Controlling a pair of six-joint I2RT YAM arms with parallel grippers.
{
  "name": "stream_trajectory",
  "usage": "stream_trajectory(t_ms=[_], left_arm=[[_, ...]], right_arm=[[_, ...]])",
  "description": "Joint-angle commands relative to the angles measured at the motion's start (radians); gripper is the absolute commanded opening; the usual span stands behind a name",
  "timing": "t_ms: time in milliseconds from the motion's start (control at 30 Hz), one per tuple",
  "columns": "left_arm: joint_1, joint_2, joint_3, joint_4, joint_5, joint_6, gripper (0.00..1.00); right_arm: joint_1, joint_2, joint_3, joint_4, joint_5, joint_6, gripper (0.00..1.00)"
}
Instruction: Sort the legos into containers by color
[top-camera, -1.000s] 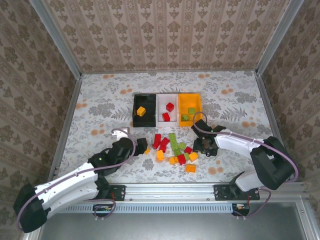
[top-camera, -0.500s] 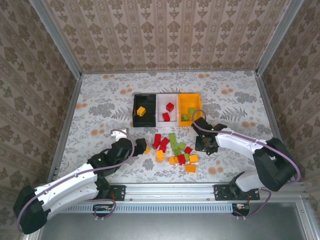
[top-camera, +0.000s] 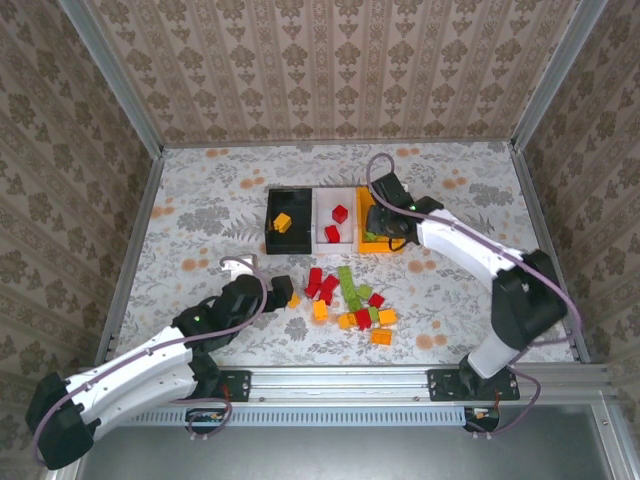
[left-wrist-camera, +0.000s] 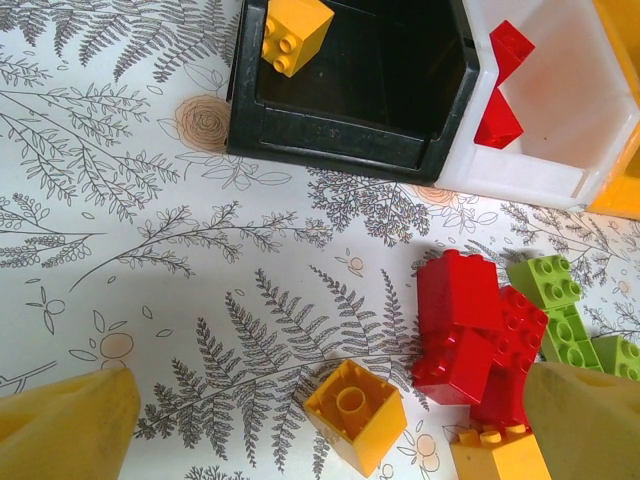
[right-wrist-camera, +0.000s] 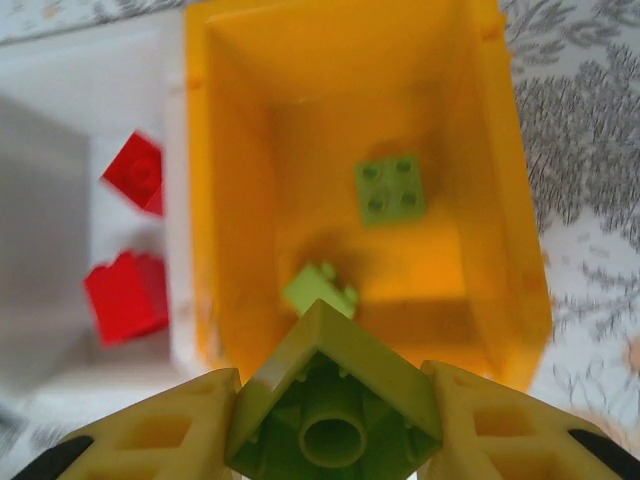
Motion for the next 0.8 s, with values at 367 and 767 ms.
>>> stream_trajectory(t_ms=[367, 767], left_arm=[[0.041, -0.017, 0.095, -0.124, 0.016, 0.058, 1.00], [0.054, 0.408, 0.187, -0.001, 0.252, 0.160, 0.91]], right_arm=[[-0.051, 0.177, 0.172, 0.005, 0.040, -0.038, 0.72], [-0.003, -0.078, -0.105, 0.106, -0.024, -0.004, 0.72]])
